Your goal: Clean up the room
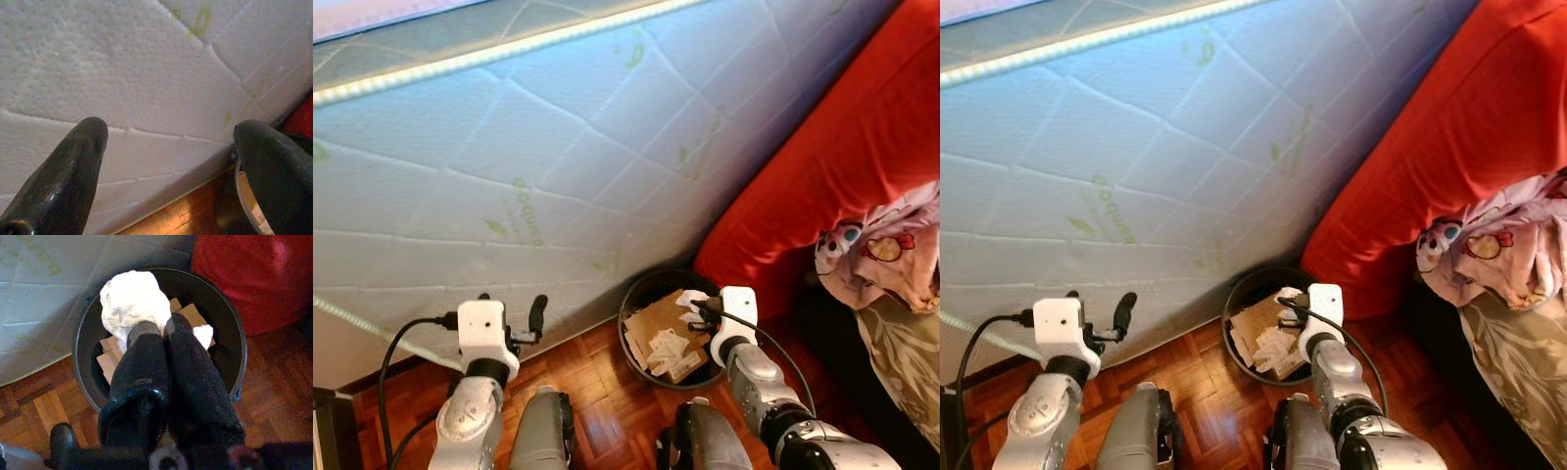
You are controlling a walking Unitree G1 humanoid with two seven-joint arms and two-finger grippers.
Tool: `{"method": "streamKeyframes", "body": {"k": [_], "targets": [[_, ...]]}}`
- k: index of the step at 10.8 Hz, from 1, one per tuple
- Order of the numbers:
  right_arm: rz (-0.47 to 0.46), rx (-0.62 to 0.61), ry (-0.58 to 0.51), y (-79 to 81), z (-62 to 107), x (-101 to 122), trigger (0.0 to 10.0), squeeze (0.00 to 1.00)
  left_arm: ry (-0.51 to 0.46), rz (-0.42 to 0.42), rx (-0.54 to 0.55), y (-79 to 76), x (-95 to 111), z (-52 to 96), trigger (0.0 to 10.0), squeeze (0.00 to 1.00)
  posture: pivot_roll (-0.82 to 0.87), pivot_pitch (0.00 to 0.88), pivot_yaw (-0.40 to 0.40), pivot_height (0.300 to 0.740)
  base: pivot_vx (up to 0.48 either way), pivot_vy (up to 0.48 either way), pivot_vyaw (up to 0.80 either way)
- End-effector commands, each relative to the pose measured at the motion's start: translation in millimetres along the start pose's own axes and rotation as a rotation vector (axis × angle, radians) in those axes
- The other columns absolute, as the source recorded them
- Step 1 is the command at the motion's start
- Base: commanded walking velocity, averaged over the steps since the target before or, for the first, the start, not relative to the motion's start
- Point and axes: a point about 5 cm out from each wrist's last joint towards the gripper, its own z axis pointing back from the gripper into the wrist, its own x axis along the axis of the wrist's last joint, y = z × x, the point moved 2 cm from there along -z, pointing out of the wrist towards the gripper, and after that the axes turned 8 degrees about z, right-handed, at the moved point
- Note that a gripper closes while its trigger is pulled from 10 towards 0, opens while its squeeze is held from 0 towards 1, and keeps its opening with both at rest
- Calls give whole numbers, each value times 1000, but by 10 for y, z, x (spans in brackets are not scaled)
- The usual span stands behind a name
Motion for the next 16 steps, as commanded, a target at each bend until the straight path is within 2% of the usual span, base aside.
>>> {"method": "streamKeyframes", "body": {"k": [1, 2, 4, 10, 11, 12, 13, 15, 16], "targets": [[-10, 0, 18, 1, 18, -70, 10000, 804, 28, 0, 5, -7, -52, 67, 10000, 0, 146, 311, -88, 652, 0, 0, 0], [-1, 6, 22, 14, 18, -75, 10000, 1000, 29, 0, 4, -11, -42, 82, 10000, 0, 145, 310, -87, 652, 0, 0, 0], [20, 18, 19, 30, 14, -63, 10000, 1000, 35, 0, 4, -11, -38, 104, 10000, 0, 142, 317, -89, 652, 0, 0, 0], [27, 9, 32, -56, 28, -92, 10000, 1000, 53, 0, 2, -28, -65, 93, 10000, 0, 132, 320, -89, 652, 0, 0, 0], [33, -24, 29, -123, 31, -78, 10000, 267, 61, -2, 8, -8, -85, 85, 10000, 0, 130, 317, -89, 652, 0, 0, 0], [22, -71, 30, -247, 51, -92, 10000, 0, 72, -8, 16, 27, -115, 69, 10000, 0, 121, 295, -85, 652, 0, 0, 0], [4, -97, 35, -340, 78, -130, 10000, 0, 85, -17, 24, 67, -153, 47, 10000, 0, 120, 284, -82, 652, 0, 0, 0], [-42, -179, 86, -672, 275, -453, 10000, 0, 137, -53, 87, 288, -330, 19, 10000, 0, 96, 205, -71, 652, 0, 0, 0], [-75, -216, 96, -816, 409, -631, 10000, 0, 171, -52, 106, 355, -427, -2, 10000, 0, 92, 175, -65, 667, 0, 0, 0]]}}
